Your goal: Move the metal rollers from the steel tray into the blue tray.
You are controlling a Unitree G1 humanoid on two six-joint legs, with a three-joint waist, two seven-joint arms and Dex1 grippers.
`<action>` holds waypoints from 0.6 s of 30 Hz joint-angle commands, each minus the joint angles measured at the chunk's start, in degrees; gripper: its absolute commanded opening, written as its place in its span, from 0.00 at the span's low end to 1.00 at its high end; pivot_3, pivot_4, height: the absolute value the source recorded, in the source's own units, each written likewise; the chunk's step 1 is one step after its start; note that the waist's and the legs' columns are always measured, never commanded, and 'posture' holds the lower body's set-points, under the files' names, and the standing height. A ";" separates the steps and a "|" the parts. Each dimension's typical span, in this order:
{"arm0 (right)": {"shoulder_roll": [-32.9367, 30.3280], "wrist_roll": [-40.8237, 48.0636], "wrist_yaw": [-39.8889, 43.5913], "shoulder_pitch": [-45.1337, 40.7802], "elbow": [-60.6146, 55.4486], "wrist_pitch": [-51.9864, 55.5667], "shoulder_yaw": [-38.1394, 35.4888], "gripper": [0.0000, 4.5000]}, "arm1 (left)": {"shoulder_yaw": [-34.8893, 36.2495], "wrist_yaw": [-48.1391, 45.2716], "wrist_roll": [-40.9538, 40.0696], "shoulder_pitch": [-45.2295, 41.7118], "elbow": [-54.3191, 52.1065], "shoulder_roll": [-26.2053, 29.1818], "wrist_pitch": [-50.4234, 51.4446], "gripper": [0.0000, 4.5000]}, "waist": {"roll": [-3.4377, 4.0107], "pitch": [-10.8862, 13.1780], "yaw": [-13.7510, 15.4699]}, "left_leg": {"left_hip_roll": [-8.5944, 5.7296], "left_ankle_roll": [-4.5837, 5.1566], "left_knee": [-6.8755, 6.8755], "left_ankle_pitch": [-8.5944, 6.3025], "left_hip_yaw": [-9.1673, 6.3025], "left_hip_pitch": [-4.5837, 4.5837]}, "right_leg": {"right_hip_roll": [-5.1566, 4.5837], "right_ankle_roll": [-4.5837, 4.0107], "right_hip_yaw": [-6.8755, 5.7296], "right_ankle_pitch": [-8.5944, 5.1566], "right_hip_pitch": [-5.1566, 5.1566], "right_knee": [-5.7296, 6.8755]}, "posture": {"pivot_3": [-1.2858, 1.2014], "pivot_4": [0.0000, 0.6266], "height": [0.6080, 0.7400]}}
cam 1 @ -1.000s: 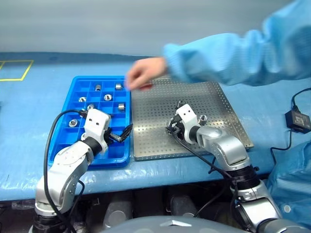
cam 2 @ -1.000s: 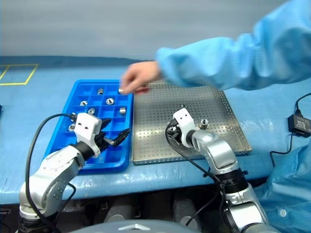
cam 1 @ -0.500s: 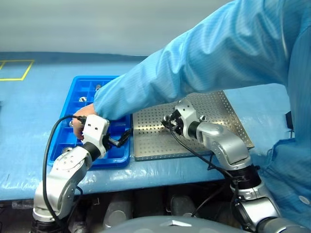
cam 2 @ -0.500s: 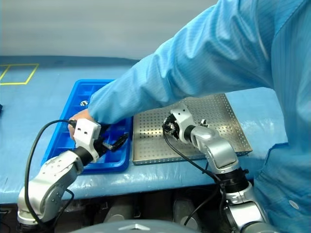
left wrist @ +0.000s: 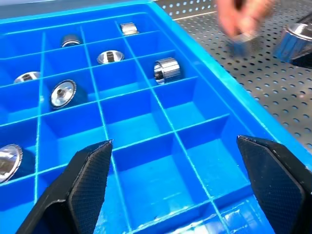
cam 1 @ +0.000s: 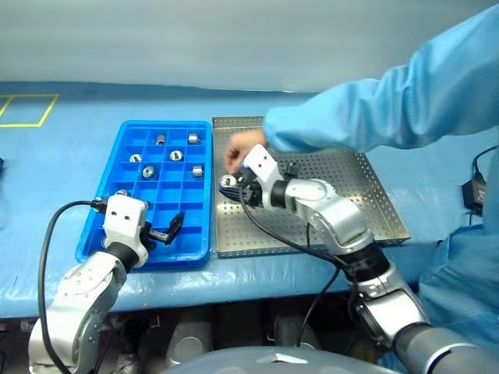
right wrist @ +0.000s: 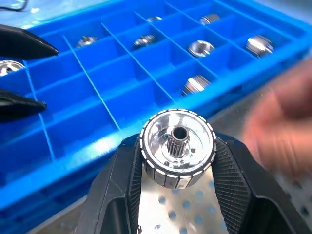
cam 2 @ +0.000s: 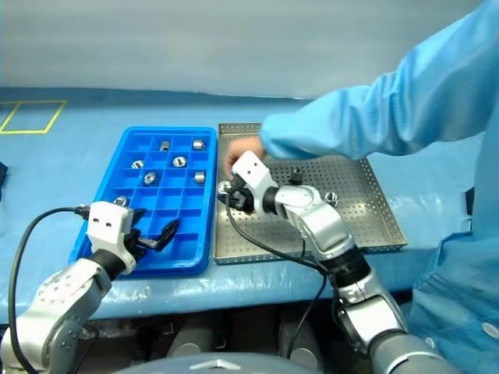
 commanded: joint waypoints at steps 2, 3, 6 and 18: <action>5.89 -2.46 1.73 -7.57 11.59 -8.63 1.46 0.37 | 1.27 1.34 -0.27 0.93 -3.50 -0.79 -1.34 1.00 | 0.00 0.00 0.23 | 0.00 -0.02 -0.02 0.01 -0.01 0.01 | 0.00 -0.01 -0.02 0.00 0.01 0.00 | 0.63 0.24 1.00; 7.51 -2.86 1.96 -8.99 14.87 -10.13 1.46 0.37 | 1.30 1.58 -0.27 1.24 -3.84 -0.99 -1.38 1.00 | 0.00 0.00 0.35 | 0.00 -0.04 -0.04 0.02 -0.02 0.00 | 0.00 -0.02 -0.03 0.00 0.00 0.00 | 0.63 0.24 1.00; 11.48 -4.46 3.08 -12.31 23.40 -14.90 1.75 0.37 | 1.46 2.39 -0.23 2.18 -4.82 -1.53 -1.53 1.00 | 0.00 0.01 0.75 | -0.02 -0.08 -0.11 0.02 -0.08 -0.01 | 0.00 -0.06 -0.07 -0.02 0.00 0.00 | 0.64 0.24 1.00; 19.61 -7.25 4.94 -20.07 45.23 -23.14 -1.77 0.37 | 2.63 4.53 -0.08 5.36 -7.20 -2.40 -1.82 1.00 | 0.09 0.06 3.13 | 0.02 -0.46 -0.26 0.00 -0.54 -0.03 | 0.01 -0.48 -0.73 -0.28 0.02 0.04 | 0.67 0.24 1.00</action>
